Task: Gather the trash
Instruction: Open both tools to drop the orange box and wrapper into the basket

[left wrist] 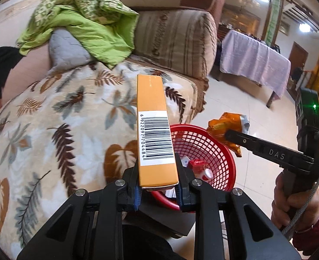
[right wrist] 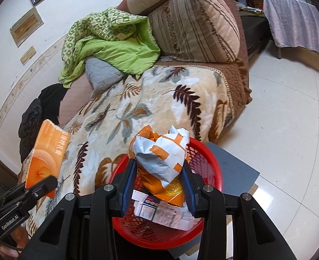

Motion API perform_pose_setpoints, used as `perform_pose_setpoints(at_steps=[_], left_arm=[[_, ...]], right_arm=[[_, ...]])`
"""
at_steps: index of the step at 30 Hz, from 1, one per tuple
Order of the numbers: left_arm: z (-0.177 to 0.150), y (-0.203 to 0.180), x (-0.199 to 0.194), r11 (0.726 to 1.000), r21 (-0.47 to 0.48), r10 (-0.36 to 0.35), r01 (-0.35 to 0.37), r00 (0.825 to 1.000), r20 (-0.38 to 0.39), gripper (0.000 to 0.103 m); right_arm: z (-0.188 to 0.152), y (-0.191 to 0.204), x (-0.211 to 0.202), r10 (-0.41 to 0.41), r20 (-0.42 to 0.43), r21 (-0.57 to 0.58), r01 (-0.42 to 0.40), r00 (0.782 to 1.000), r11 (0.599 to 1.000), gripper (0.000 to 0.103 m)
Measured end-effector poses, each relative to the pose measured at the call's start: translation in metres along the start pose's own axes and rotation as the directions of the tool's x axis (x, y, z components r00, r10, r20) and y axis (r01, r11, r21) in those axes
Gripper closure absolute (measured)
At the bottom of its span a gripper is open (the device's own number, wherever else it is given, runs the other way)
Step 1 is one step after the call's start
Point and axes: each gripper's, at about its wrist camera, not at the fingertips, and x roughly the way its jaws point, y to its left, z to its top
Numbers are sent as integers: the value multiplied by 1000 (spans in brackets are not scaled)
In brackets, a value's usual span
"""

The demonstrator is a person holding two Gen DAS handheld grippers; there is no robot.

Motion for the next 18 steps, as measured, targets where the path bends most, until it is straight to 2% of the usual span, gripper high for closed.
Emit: perform_pose_setpoints(at_steps=[6,18], left_arm=[[0,-8,21,1000,4,-31,31,998,-54,80],[-4,-13,55,999,1,-46,46,991,-129,80]], right_arm=[[-1,-8,7,-3,-19,17,3,1000,1000,60],[-2,-13,23,-16,-47,15,17,999,1000,58]])
